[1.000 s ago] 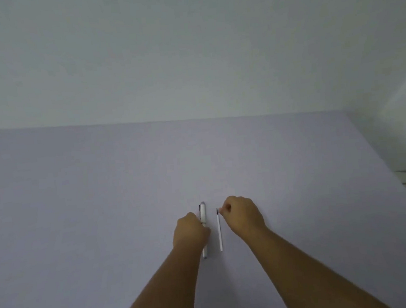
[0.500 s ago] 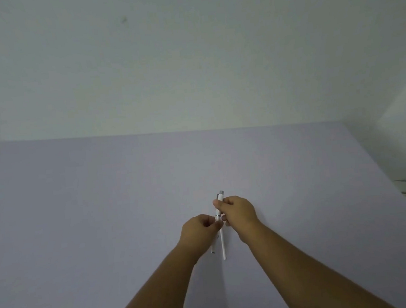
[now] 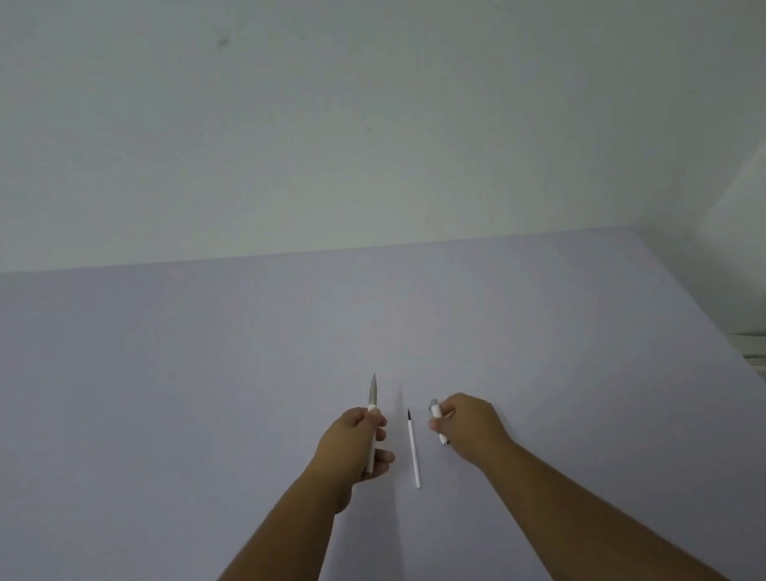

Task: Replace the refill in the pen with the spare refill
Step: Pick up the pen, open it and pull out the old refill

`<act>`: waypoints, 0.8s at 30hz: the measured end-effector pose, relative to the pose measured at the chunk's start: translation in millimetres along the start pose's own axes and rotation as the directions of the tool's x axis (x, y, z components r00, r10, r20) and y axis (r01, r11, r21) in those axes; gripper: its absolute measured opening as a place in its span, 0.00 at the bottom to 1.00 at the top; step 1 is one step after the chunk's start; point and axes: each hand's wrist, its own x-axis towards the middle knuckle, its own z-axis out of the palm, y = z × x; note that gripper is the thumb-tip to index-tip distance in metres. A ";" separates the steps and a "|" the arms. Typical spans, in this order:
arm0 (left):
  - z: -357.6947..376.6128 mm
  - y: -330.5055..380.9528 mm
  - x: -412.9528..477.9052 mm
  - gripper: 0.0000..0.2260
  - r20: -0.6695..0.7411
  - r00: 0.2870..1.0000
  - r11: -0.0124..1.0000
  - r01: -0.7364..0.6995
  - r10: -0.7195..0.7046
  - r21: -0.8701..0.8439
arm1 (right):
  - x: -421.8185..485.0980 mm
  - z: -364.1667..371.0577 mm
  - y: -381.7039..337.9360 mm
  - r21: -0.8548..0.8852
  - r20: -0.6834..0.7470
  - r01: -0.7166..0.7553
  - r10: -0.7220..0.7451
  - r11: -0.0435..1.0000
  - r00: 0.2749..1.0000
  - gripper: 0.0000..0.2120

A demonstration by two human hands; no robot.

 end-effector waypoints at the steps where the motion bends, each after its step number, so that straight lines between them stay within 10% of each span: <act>1: 0.8 -1.0 0.1 0.11 -0.003 1.000 1.000 -0.001 0.001 0.009 | -1.6 5.3 3.3 -0.004 -0.014 -0.004 0.004 1.000 1.000 0.08; 19: 9.9 -13.2 -2.2 0.12 0.010 0.995 0.969 -0.098 0.099 0.227 | -6.2 17.4 6.2 -0.068 -0.141 0.034 -0.043 0.997 0.989 0.13; 24: 13.8 -12.7 -2.6 0.12 0.007 0.974 0.904 -0.212 0.226 0.371 | -19.8 3.1 -26.6 0.399 -0.051 0.033 -0.014 0.917 0.999 0.17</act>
